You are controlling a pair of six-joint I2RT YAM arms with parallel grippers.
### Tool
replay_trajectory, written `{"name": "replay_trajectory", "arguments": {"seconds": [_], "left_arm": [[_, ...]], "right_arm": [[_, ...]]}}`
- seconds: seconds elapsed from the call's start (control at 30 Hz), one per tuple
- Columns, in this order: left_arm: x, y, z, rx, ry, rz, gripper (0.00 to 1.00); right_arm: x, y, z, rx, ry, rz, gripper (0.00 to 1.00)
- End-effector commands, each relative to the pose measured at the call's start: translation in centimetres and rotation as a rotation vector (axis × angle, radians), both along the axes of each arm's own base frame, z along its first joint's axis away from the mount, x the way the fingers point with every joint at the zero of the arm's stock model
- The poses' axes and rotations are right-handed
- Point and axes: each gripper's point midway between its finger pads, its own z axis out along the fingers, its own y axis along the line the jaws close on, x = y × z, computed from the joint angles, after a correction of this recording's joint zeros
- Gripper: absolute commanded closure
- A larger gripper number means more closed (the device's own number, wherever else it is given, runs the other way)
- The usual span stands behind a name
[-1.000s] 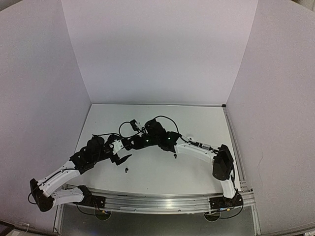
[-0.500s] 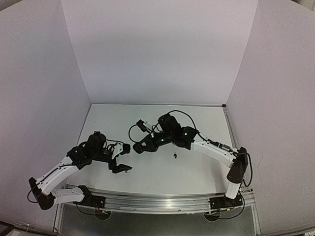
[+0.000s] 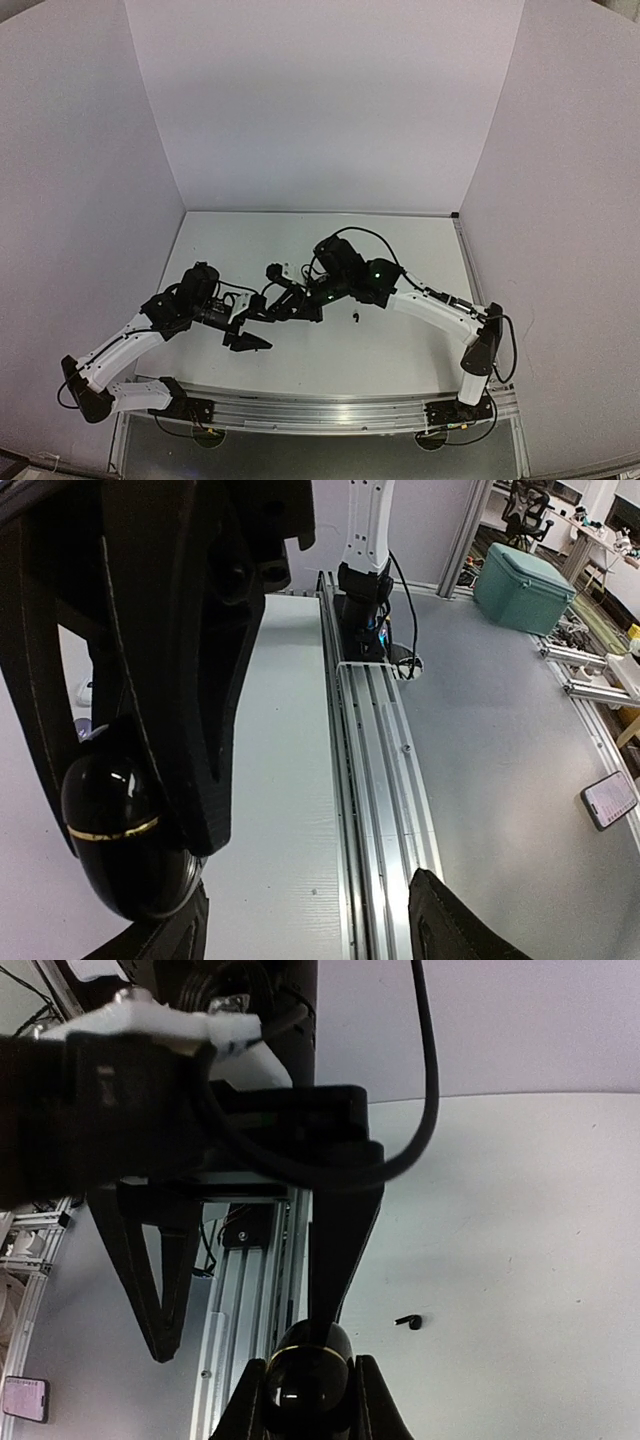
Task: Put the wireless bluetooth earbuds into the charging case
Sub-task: Pass from the right arm to the left
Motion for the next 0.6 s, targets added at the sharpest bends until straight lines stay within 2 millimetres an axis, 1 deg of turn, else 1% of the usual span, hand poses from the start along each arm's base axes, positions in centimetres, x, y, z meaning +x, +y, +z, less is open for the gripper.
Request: {"name": "replay_trajectory", "arguments": {"seconds": [0.0, 0.17, 0.4, 0.57], "left_arm": [[0.4, -1.6, 2.3, -0.117, -0.037, -0.048, 0.36], [1.0, -1.9, 2.6, -0.145, -0.076, -0.031, 0.44], [1.2, -2.3, 2.8, -0.167, -0.096, -0.033, 0.49], [2.0, -2.3, 3.1, -0.193, -0.148, 0.006, 0.49]], "right_arm": [[-0.7, -0.4, 2.7, 0.019, -0.154, 0.028, 1.0], [-1.0, -0.6, 2.8, 0.008, -0.167, 0.027, 1.0], [-1.0, -0.4, 3.0, -0.003, -0.211, 0.016, 1.0], [-1.2, -0.3, 2.9, -0.01, -0.221, 0.026, 1.0]]}}
